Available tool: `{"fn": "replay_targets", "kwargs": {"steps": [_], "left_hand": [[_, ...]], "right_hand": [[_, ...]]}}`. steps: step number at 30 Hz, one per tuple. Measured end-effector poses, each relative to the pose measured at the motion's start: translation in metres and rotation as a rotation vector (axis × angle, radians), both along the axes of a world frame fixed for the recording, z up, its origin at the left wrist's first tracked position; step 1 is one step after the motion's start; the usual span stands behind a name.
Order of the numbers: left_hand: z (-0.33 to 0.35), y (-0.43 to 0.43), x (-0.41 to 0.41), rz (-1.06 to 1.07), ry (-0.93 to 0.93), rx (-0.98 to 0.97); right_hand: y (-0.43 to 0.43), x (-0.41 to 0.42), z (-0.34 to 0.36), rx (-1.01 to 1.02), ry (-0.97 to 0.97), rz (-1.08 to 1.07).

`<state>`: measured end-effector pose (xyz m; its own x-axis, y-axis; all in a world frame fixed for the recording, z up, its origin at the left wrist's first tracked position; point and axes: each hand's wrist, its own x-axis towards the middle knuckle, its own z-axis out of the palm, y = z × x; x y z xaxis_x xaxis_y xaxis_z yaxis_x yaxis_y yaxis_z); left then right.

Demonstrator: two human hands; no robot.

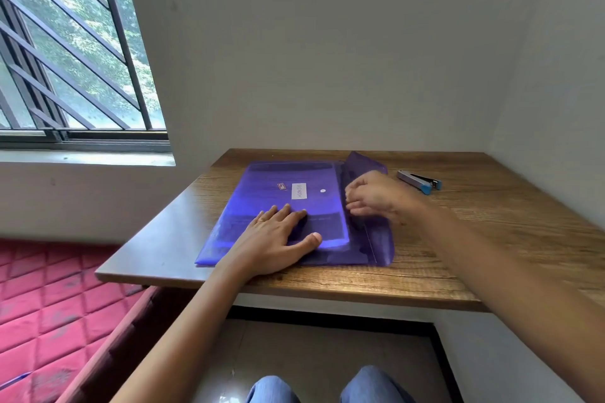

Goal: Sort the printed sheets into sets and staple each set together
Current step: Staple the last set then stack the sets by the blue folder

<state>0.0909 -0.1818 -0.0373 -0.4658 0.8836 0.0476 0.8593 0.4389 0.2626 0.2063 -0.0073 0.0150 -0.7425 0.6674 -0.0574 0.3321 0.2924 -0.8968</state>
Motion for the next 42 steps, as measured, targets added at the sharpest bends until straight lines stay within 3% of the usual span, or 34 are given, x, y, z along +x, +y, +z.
{"fn": "replay_targets", "kwargs": {"steps": [3,5,9,13,18,24,30,37,42], "left_hand": [[0.002,0.003,0.004,0.006,0.022,-0.045],[0.004,0.007,0.011,0.02,0.055,-0.089],[0.013,0.021,0.02,0.034,0.08,-0.108],[0.011,0.041,0.025,-0.09,0.044,-0.084],[0.002,0.05,0.029,-0.091,0.08,-0.077],[0.015,0.051,0.005,-0.116,-0.123,0.037],[0.028,0.054,-0.02,-0.057,-0.085,0.154],[0.009,0.063,-0.028,0.023,0.021,-0.051],[0.001,0.066,-0.032,0.022,0.044,-0.062]], "right_hand": [[0.012,0.008,0.002,0.736,-0.037,-0.15],[0.019,0.014,0.003,0.874,-0.088,-0.223],[0.032,0.019,0.002,0.604,-0.07,-0.203],[0.032,0.013,-0.002,0.425,0.028,-0.097],[0.032,-0.005,-0.012,0.508,0.011,0.057],[0.035,-0.019,-0.022,0.566,-0.057,0.147],[0.035,-0.024,-0.022,0.726,-0.219,0.279],[0.039,-0.028,-0.035,0.753,-0.215,0.291],[0.039,-0.032,-0.035,0.802,-0.226,0.289]]}}
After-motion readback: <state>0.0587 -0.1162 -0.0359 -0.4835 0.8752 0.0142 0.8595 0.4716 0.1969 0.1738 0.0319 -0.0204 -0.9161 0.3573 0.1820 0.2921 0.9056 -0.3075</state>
